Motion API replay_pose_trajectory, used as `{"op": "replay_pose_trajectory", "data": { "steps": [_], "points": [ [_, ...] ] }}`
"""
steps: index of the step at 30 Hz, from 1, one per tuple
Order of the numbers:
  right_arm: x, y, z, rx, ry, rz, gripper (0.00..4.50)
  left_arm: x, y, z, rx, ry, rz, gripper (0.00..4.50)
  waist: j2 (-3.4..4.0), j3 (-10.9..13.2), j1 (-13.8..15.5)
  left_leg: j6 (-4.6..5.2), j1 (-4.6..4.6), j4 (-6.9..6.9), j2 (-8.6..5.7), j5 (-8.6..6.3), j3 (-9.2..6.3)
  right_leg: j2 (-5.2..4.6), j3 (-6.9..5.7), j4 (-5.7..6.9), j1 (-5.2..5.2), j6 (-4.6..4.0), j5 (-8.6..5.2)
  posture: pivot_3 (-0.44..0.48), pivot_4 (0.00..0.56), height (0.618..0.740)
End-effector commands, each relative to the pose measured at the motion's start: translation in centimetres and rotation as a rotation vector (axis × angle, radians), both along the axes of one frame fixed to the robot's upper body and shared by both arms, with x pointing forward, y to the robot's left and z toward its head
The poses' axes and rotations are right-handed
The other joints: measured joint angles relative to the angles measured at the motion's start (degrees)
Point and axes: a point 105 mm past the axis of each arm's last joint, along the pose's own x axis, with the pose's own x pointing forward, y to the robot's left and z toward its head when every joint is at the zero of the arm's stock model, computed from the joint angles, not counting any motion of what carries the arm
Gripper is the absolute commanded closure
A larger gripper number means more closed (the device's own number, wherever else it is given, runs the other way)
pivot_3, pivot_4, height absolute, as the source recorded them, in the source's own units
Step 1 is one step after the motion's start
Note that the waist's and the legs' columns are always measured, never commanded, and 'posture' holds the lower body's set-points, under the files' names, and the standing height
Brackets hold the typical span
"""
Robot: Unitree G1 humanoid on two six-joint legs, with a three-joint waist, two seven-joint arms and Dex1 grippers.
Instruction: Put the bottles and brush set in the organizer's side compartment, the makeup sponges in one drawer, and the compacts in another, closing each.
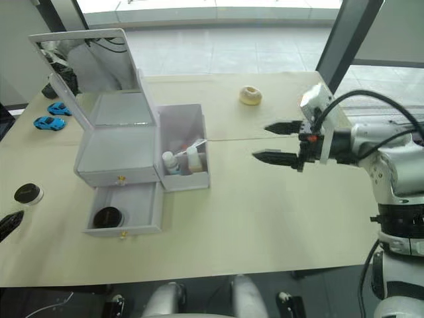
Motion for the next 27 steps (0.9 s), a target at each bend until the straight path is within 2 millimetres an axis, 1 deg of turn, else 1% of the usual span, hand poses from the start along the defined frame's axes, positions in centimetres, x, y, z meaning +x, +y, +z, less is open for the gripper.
{"op": "replay_pose_trajectory", "data": {
  "steps": [1, 2, 3, 4, 5, 6, 8, 10, 12, 13, 15, 17, 19, 21, 23, 27],
  "points": [
    [-0.4, 2.0, 2.5, -0.015, -0.181, 0.092, 0.0, -0.6, 0.5, 1.3, 0.058, -0.063, 0.158, 0.02, -0.17, -0.08, 0.27, 0.0, 0.01, 0.02, 0.0, 0.0, 0.0, -0.02, -0.02, -0.03, 0.03, 0.0, 0.0, 0.0, 0.15, 0.74],
    [-0.3, 2.5, 2.8, -0.049, -0.236, 0.105, 0.0, -0.7, 0.6, 1.1, 0.072, -0.069, 0.208, 0.02, -0.21, -0.11, 0.4, 0.0, 0.01, 0.04, -0.05, 0.0, 0.01, -0.1, -0.05, -0.04, 0.05, -0.01, 0.0, 0.0, 0.15, 0.74],
    [-0.2, 2.9, 2.8, -0.077, -0.225, 0.123, 0.0, -0.6, 0.8, 1.1, 0.081, -0.086, 0.263, 0.02, -0.26, -0.13, 0.54, 0.0, 0.01, 0.08, -0.09, 0.0, 0.01, -0.15, -0.05, -0.03, 0.06, 0.0, 0.0, 0.0, 0.15, 0.74],
    [-0.4, 3.2, 2.6, -0.109, -0.184, 0.152, 0.0, -0.5, 1.0, 1.1, 0.082, -0.104, 0.315, 0.02, -0.31, -0.17, 0.71, 0.0, 0.0, 0.11, -0.14, 0.0, 0.02, -0.19, -0.06, -0.04, 0.08, 0.0, 0.0, 0.0, 0.15, 0.74],
    [-1.0, 3.4, 2.2, -0.143, -0.1, 0.196, 0.0, -0.3, 1.2, 1.0, 0.085, -0.107, 0.362, 0.02, -0.33, -0.18, 0.84, 0.0, -0.02, 0.12, -0.17, 0.0, 0.02, -0.22, -0.06, -0.04, 0.08, 0.0, 0.01, 0.0, 0.15, 0.74],
    [-1.5, 3.5, 2.4, -0.147, -0.05, 0.233, 0.0, 0.2, 1.3, 0.7, 0.085, -0.1, 0.392, 0.02, -0.42, -0.23, 1.03, 0.0, -0.03, 0.14, -0.17, 0.0, 0.03, -0.21, -0.06, -0.05, 0.07, 0.0, 0.01, 0.0, 0.15, 0.74],
    [-1.7, 3.6, 2.8, -0.154, -0.009, 0.246, 0.0, 1.3, 1.3, 0.3, 0.06, -0.089, 0.414, 0.02, -0.52, -0.29, 1.24, 0.0, -0.06, 0.13, -0.15, 0.0, 0.0, -0.18, -0.06, -0.06, 0.06, -0.04, 0.02, 0.0, 0.15, 0.74],
    [-1.4, 3.7, 3.2, -0.16, -0.018, 0.232, 0.0, 2.7, 1.2, -0.3, 0.019, -0.059, 0.408, 0.02, -0.52, -0.3, 1.38, 0.0, -0.04, 0.12, -0.17, 0.0, 0.02, -0.21, -0.06, -0.05, 0.06, -0.07, 0.04, 0.0, 0.15, 0.74],
    [-1.6, 3.8, 3.6, -0.168, -0.026, 0.234, 0.0, 4.1, 1.1, -0.2, 0.007, -0.06, 0.395, 0.02, -0.53, -0.31, 1.43, 0.0, -0.04, 0.11, -0.17, 0.0, 0.02, -0.19, -0.06, -0.05, 0.05, -0.08, 0.05, 0.0, 0.15, 0.74],
    [-1.9, 3.8, 3.8, -0.173, -0.025, 0.237, 0.0, 5.1, 0.8, 0.0, -0.026, -0.067, 0.366, 0.02, -0.53, -0.31, 1.36, -0.01, -0.03, 0.11, -0.16, 0.0, 0.02, -0.17, -0.06, -0.04, 0.05, -0.09, 0.05, 0.0, 0.15, 0.74],
    [-2.3, 3.9, 4.3, -0.175, -0.024, 0.241, 0.0, 6.6, 0.7, 0.2, -0.014, -0.051, 0.343, 0.02, -0.53, -0.3, 1.32, 0.0, -0.04, 0.11, -0.16, 0.0, 0.02, -0.14, -0.06, -0.04, 0.04, -0.09, 0.05, 0.0, 0.15, 0.74],
    [-2.7, 3.9, 4.7, -0.17, -0.02, 0.233, 0.0, 7.6, 1.3, 0.0, 0.012, -0.008, 0.364, 0.02, -0.51, -0.29, 1.08, -0.01, -0.05, 0.11, -0.16, 0.0, 0.02, -0.12, -0.05, -0.02, 0.0, -0.08, 0.05, 0.0, 0.15, 0.74],
    [-2.9, 3.7, 4.6, -0.183, -0.02, 0.205, 0.0, 8.8, 1.5, 0.1, 0.016, 0.007, 0.362, 0.02, -0.52, -0.3, 0.86, -0.01, -0.04, 0.1, -0.15, 0.0, 0.02, -0.09, -0.06, -0.02, 0.0, -0.08, 0.05, 0.0, 0.15, 0.74],
    [-3.2, 3.4, 4.3, -0.197, -0.012, 0.188, 0.0, 9.7, 1.6, 0.5, 0.036, -0.007, 0.36, 0.02, -0.51, -0.29, 0.71, 0.0, -0.05, 0.09, -0.16, 0.0, 0.01, -0.09, -0.06, -0.03, 0.02, -0.08, 0.05, 0.0, 0.15, 0.74],
    [-3.5, 3.0, 4.2, -0.2, -0.004, 0.167, 0.0, 10.1, 1.8, 0.5, 0.062, -0.001, 0.376, 0.02, -0.52, -0.3, 0.64, -0.01, -0.05, 0.09, -0.17, 0.0, 0.02, -0.12, -0.05, -0.04, 0.02, -0.07, 0.05, 0.0, 0.15, 0.74],
    [-3.8, 2.6, 4.2, -0.198, -0.01, 0.125, 0.0, 11.3, 2.0, 0.3, 0.048, -0.001, 0.388, 0.02, -0.49, -0.28, 0.5, -0.01, -0.05, 0.08, -0.16, 0.0, 0.01, -0.11, -0.06, 0.0, 0.0, -0.07, 0.05, 0.0, 0.15, 0.74]
  ]
}}
